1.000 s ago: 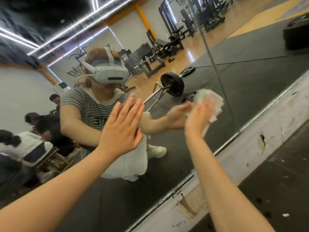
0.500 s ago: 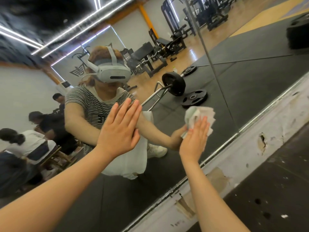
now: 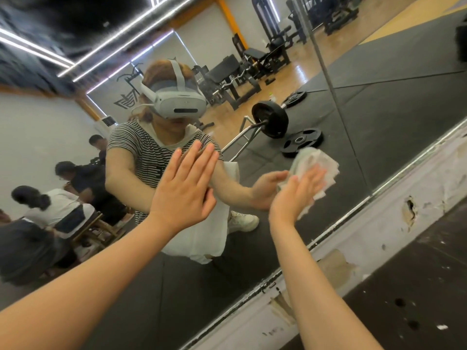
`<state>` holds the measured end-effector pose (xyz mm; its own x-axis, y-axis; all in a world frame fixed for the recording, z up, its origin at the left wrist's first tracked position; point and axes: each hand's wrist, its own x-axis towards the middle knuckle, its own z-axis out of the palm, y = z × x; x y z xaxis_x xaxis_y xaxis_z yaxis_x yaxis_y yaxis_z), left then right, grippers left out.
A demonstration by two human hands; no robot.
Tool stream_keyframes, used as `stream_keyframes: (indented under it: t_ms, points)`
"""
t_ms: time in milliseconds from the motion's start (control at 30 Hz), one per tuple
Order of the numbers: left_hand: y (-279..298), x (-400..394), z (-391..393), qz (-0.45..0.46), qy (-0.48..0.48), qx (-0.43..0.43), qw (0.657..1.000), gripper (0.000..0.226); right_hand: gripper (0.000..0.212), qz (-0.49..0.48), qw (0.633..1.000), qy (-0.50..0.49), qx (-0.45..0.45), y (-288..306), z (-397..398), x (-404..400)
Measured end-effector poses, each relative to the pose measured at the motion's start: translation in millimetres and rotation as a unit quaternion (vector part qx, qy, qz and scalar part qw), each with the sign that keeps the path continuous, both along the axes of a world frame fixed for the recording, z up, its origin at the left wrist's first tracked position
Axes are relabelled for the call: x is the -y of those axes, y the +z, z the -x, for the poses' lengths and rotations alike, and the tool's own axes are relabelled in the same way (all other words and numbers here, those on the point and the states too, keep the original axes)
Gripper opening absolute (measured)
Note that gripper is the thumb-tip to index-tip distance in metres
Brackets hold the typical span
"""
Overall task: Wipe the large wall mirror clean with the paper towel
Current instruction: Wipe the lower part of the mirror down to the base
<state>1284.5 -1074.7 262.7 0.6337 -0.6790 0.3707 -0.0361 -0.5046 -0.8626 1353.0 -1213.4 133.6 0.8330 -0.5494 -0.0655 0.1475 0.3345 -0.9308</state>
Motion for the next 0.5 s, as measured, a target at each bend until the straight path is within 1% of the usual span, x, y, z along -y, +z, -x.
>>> stream_keyframes:
  t_ms: [100,167,233,333,400,433,500]
  points:
    - [0.3,-1.0,-0.4,0.004,-0.015,0.011,1.000,0.068,0.064,0.103,0.987,0.049,0.109,43.9,11.5,-12.0]
    - [0.6,-1.4,-1.1,0.021,-0.019,0.014,1.000,0.071,0.064,0.181,0.960,0.086,0.195,67.1,20.7,-18.7]
    - [0.3,-1.4,-1.8,0.026,-0.010,0.012,1.000,0.073,0.059,0.259,0.929,0.075,0.253,74.5,21.3,-22.8]
    - [0.3,-2.1,-1.8,0.020,-0.001,0.004,1.000,0.074,0.058,0.314,0.910,0.016,0.270,60.8,12.1,-25.8]
    - [1.3,-0.8,-0.9,0.019,0.005,0.001,1.000,0.074,0.060,0.331,0.904,-0.017,0.269,43.0,6.6,-29.4]
    - [1.8,0.1,-0.5,0.020,0.007,0.001,1.000,0.074,0.061,0.330,0.908,-0.023,0.257,31.5,5.2,-31.4]
    - [1.5,1.3,0.2,0.022,0.009,0.003,1.000,0.073,0.063,0.310,0.927,-0.027,0.210,3.6,4.8,-33.7]
